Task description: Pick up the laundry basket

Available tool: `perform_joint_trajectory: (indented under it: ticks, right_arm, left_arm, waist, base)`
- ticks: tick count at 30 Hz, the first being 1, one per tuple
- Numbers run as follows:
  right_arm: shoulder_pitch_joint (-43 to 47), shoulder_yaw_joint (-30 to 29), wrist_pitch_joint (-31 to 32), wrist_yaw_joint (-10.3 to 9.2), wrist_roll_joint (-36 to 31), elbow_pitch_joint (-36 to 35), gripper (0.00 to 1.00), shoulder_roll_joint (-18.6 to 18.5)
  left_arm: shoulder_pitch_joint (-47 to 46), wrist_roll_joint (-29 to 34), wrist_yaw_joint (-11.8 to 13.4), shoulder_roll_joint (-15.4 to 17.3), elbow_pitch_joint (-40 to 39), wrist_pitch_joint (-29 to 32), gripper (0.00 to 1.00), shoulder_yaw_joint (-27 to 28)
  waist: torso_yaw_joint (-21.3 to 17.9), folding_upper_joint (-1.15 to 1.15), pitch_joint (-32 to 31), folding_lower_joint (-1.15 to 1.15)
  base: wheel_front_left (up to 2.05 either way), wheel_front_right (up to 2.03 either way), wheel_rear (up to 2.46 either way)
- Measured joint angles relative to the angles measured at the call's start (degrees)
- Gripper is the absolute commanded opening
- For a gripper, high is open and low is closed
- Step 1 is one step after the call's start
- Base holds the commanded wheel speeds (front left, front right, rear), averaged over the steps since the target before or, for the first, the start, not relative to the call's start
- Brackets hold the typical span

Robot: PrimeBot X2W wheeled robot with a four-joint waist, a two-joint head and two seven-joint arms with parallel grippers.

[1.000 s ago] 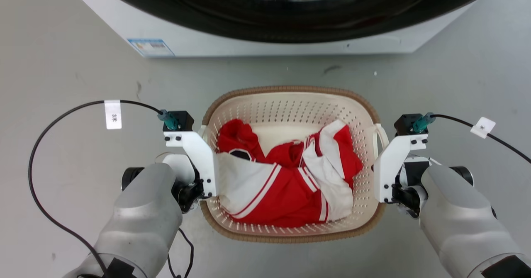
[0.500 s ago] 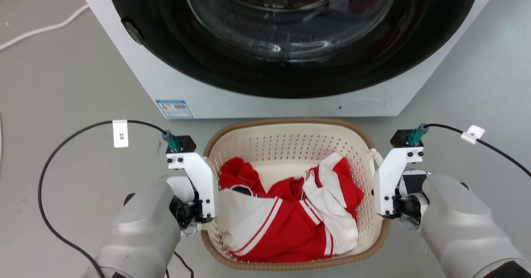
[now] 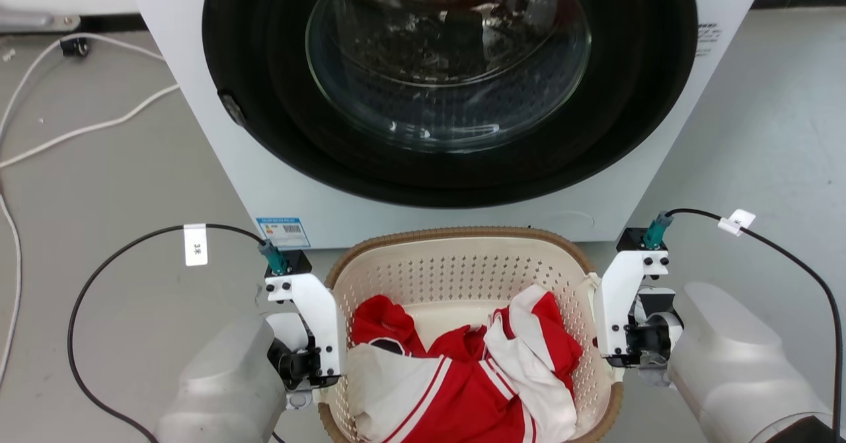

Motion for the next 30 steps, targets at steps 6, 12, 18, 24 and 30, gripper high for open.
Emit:
perform_joint_trajectory:
  ticks: [6,12,18,24,30]
  right_arm:
    - [0.54,-0.47,2.92,0.00,0.27,0.62,0.00,0.44]
    - [2.84,-1.22,5.45,0.00,-0.74,0.83,0.00,0.89]
    - [4.79,-3.07,6.56,0.00,-1.69,0.88,0.00,0.86]
    - [5.38,-4.77,6.91,0.00,-2.94,0.90,0.00,0.85]
    - [5.52,-6.33,7.13,0.00,-4.66,0.90,0.00,0.94]
  left_arm:
    - [1.59,-1.13,-0.02,0.07,0.31,0.49,0.00,-0.71]
    - [3.97,-2.63,-0.03,-0.10,0.91,0.94,0.00,-1.54]
    - [5.34,-3.42,-0.03,-0.48,1.00,1.01,0.00,-2.23]
    - [5.84,-4.69,-0.02,-0.73,1.16,0.92,0.00,-2.23]
    - [5.86,-5.25,-0.01,-0.87,1.36,1.00,0.00,-2.75]
  waist:
    - [-0.57,0.00,-3.19,0.00]
    - [-1.15,0.00,-6.17,0.00]
    - [-1.15,0.00,-7.68,0.00]
    - [-1.26,0.00,-8.45,0.01]
    - [-1.16,0.00,-8.67,0.01]
  base:
    - [0.00,0.00,0.00]
    - [0.00,0.00,0.00]
    - [0.00,0.00,0.00]
    - [0.00,0.00,0.00]
    - [0.00,0.00,0.00]
